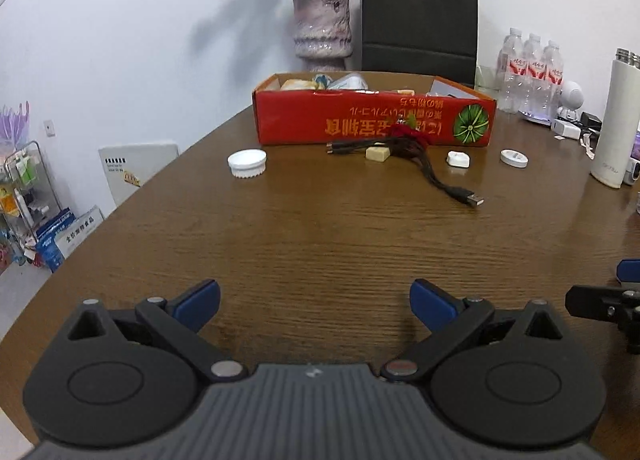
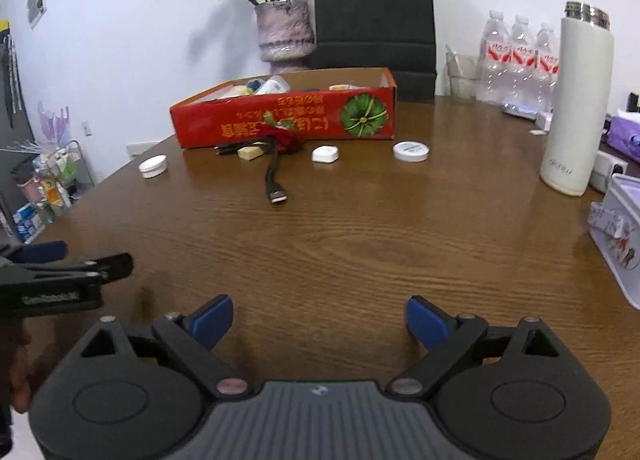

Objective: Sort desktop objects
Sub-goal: 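Withdraw both tools from the box back over the table, then grasp the red rose ornament with the right tool while the left tool grasps the black cable, then carry rose ornament and cable into the box and open both tools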

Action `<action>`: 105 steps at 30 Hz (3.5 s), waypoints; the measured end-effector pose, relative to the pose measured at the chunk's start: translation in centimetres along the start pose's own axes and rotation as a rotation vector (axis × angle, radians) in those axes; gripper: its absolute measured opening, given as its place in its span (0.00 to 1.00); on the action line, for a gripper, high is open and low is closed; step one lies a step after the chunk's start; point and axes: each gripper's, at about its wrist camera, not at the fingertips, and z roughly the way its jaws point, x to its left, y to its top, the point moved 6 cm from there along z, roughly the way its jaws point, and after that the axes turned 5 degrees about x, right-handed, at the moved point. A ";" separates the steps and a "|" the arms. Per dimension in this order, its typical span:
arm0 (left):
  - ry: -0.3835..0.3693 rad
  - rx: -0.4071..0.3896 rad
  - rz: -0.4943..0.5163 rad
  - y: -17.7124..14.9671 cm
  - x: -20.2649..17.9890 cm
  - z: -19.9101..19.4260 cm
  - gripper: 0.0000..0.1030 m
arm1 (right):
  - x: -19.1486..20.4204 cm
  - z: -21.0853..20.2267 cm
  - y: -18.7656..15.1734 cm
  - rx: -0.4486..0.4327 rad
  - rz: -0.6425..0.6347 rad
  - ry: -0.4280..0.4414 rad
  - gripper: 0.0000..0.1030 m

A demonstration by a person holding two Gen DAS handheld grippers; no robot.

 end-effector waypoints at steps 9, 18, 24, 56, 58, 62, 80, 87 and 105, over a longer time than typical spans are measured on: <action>-0.054 0.007 -0.009 1.2 0.1 0.3 1.00 | -1.1 0.8 5.0 -0.055 0.061 0.111 0.91; -0.046 -0.201 0.158 8.1 0.1 1.3 1.00 | 1.7 12.0 18.2 0.025 0.062 0.220 0.85; -0.078 -0.099 0.122 8.6 0.7 4.8 1.00 | 2.7 18.8 19.3 0.133 0.078 0.146 0.37; -0.247 -0.199 0.031 18.4 -5.2 -0.3 0.03 | -7.8 4.1 14.6 -0.232 0.149 0.149 0.33; -0.258 -0.216 0.008 19.3 -4.3 -1.0 0.03 | -7.2 3.9 14.4 -0.237 0.133 0.159 0.33; -0.279 -0.231 -0.039 20.4 -2.6 -1.6 0.03 | -6.3 3.9 14.1 -0.243 0.102 0.172 0.33; -0.353 -0.131 -0.157 32.1 1.5 15.7 0.03 | -2.8 6.1 27.6 -0.351 -0.039 0.051 0.33; -0.213 0.006 -0.314 27.0 5.4 24.5 0.24 | -2.9 16.2 30.0 -0.122 -0.042 0.020 0.33; -0.150 -0.093 -0.193 28.5 4.5 16.4 0.91 | -3.5 17.2 30.7 0.009 0.050 -0.033 0.58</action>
